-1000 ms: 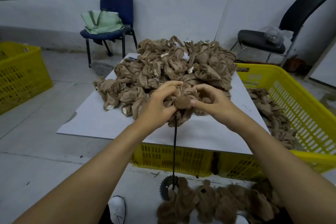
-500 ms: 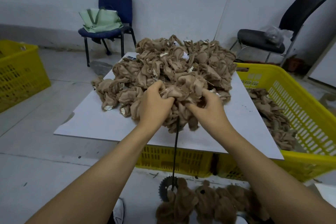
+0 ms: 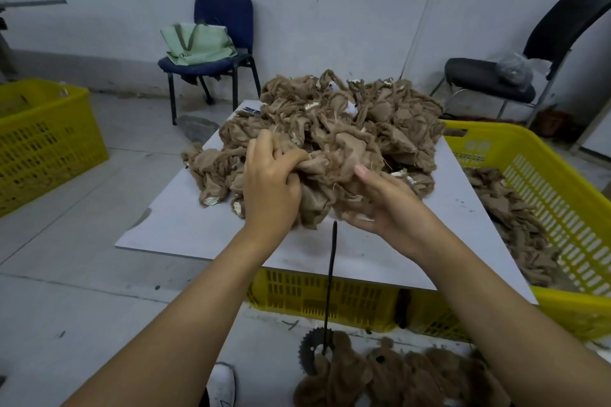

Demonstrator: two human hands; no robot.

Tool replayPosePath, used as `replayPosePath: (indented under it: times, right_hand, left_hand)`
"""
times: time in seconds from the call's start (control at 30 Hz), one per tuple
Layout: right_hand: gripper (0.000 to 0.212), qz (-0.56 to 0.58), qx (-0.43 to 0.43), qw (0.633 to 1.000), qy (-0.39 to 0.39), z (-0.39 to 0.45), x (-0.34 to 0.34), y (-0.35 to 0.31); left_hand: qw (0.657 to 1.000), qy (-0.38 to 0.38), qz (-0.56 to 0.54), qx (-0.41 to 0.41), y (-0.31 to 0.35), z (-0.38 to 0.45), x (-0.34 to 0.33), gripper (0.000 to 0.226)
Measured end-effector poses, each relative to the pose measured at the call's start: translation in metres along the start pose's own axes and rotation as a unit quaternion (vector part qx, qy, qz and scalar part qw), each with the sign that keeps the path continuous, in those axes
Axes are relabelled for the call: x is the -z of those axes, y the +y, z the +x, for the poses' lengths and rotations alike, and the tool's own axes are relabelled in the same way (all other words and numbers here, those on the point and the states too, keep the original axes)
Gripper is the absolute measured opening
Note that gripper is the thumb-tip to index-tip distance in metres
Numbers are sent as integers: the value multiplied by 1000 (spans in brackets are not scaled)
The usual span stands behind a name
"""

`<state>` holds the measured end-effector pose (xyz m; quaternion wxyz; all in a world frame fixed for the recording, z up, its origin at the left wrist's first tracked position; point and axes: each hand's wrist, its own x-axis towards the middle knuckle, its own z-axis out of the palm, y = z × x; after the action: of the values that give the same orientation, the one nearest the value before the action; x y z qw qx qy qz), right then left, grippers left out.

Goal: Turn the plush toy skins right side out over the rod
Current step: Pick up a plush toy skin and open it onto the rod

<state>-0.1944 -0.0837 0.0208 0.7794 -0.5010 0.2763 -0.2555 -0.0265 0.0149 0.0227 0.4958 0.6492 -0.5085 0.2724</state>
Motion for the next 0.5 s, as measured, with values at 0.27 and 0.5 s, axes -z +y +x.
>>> replayPosePath:
  times: [0.27,0.5]
  right_hand:
    - [45,161,-59,985,10,6,-15,3]
    - [26,196,-73,977,-42,9,-21,19]
  left_hand:
    - [984,-68,-63,155,-4,3,0,45]
    - [803,-245,-286,462,14,-3,-8,49]
